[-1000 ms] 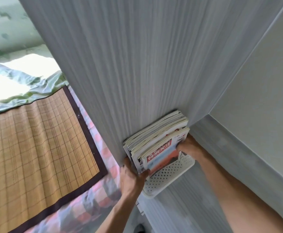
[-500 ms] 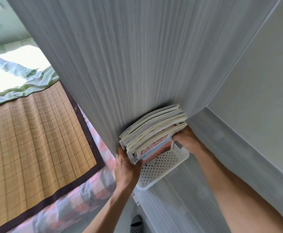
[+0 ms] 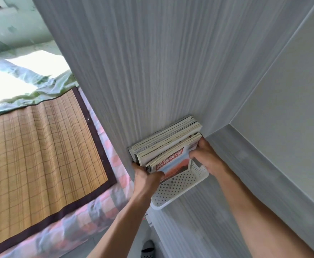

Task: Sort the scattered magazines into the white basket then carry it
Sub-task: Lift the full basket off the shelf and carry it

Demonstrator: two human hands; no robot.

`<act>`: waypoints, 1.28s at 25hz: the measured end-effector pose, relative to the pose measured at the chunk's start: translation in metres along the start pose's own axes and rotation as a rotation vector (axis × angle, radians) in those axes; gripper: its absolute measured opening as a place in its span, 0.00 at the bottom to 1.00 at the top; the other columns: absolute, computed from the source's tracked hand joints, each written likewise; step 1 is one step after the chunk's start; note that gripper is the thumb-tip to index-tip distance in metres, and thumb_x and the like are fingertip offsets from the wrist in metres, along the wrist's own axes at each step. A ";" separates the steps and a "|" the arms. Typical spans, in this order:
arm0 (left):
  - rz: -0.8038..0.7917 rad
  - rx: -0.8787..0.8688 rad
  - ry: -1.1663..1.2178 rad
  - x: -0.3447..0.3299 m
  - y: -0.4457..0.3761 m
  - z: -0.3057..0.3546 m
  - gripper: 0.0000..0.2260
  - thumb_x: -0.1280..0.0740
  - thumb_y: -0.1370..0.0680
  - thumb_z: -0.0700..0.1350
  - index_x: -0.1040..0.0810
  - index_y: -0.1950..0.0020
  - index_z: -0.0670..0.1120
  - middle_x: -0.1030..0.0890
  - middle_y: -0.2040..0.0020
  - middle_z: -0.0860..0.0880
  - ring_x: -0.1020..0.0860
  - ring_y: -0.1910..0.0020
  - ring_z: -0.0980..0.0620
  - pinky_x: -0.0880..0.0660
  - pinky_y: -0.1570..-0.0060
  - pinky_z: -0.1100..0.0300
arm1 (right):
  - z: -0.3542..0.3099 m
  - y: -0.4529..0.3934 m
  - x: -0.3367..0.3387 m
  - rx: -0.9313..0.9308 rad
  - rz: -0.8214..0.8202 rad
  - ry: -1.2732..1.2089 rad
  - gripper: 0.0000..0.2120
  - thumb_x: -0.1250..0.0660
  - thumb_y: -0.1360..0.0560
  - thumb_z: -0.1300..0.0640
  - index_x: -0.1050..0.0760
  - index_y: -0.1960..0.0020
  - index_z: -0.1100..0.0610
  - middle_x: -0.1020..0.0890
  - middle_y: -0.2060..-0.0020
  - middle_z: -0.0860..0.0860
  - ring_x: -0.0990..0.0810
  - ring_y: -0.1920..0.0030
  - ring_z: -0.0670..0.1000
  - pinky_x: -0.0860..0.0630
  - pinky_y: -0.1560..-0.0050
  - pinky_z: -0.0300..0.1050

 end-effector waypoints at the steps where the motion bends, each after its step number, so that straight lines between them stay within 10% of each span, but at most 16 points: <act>1: -0.032 0.011 -0.015 0.001 0.000 0.000 0.30 0.26 0.35 0.39 0.37 0.38 0.48 0.23 0.49 0.48 0.24 0.54 0.52 0.28 0.57 0.60 | -0.002 -0.001 0.001 0.013 0.017 -0.011 0.30 0.37 0.33 0.76 0.27 0.42 0.45 0.18 0.49 0.46 0.19 0.48 0.44 0.22 0.65 0.32; 6: -0.126 0.000 -0.026 0.005 0.000 0.000 0.34 0.27 0.39 0.38 0.36 0.35 0.49 0.20 0.45 0.47 0.22 0.46 0.46 0.24 0.49 0.52 | -0.013 0.000 -0.001 0.079 0.042 -0.164 0.30 0.35 0.31 0.73 0.26 0.40 0.43 0.16 0.50 0.49 0.14 0.55 0.43 0.18 0.64 0.41; 13: -0.226 -0.023 0.367 0.012 0.007 -0.001 0.31 0.37 0.40 0.29 0.25 0.40 0.48 0.16 0.45 0.45 0.20 0.42 0.44 0.24 0.41 0.45 | -0.024 0.015 -0.008 0.102 0.075 -0.164 0.36 0.31 0.30 0.73 0.36 0.29 0.47 0.21 0.39 0.51 0.23 0.36 0.54 0.17 0.54 0.45; 17: -0.256 -0.025 0.402 0.018 0.000 -0.008 0.36 0.40 0.36 0.24 0.31 0.29 0.44 0.23 0.34 0.43 0.27 0.33 0.42 0.32 0.31 0.42 | -0.065 0.063 -0.015 0.517 0.581 0.598 0.44 0.33 0.29 0.66 0.53 0.21 0.50 0.44 0.21 0.53 0.45 0.22 0.54 0.38 0.25 0.57; 19: -0.257 -0.043 0.399 0.020 0.002 -0.004 0.37 0.41 0.38 0.25 0.30 0.30 0.44 0.22 0.35 0.44 0.26 0.34 0.42 0.31 0.32 0.43 | -0.078 0.085 -0.053 0.831 0.487 0.949 0.44 0.35 0.31 0.66 0.51 0.21 0.51 0.46 0.21 0.52 0.49 0.21 0.54 0.49 0.22 0.56; 22: -0.261 -0.076 0.362 0.021 0.007 0.000 0.38 0.41 0.44 0.30 0.26 0.35 0.48 0.17 0.43 0.48 0.22 0.40 0.46 0.22 0.47 0.52 | -0.063 0.084 -0.085 0.727 0.232 1.119 0.51 0.27 0.34 0.65 0.54 0.20 0.51 0.52 0.20 0.49 0.56 0.21 0.56 0.53 0.22 0.57; 28: -0.231 0.097 0.270 0.010 0.014 0.004 0.34 0.39 0.44 0.34 0.30 0.36 0.39 0.22 0.43 0.41 0.26 0.47 0.45 0.26 0.50 0.51 | -0.061 0.080 -0.093 0.638 0.193 1.123 0.54 0.25 0.33 0.58 0.59 0.20 0.51 0.54 0.20 0.48 0.59 0.21 0.56 0.56 0.22 0.58; 32: -0.172 0.129 0.255 0.006 0.026 -0.008 0.28 0.41 0.41 0.34 0.30 0.40 0.41 0.23 0.39 0.37 0.25 0.47 0.43 0.27 0.52 0.50 | -0.057 0.075 -0.046 0.490 0.378 0.466 0.45 0.33 0.30 0.69 0.53 0.20 0.52 0.48 0.20 0.50 0.51 0.21 0.50 0.48 0.22 0.49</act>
Point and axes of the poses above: each hand's wrist, its own y-axis away from the middle knuckle, its own x-axis out of the back of the hand, z = x × y, the point moved 6 cm from there along -y, towards the middle knuckle
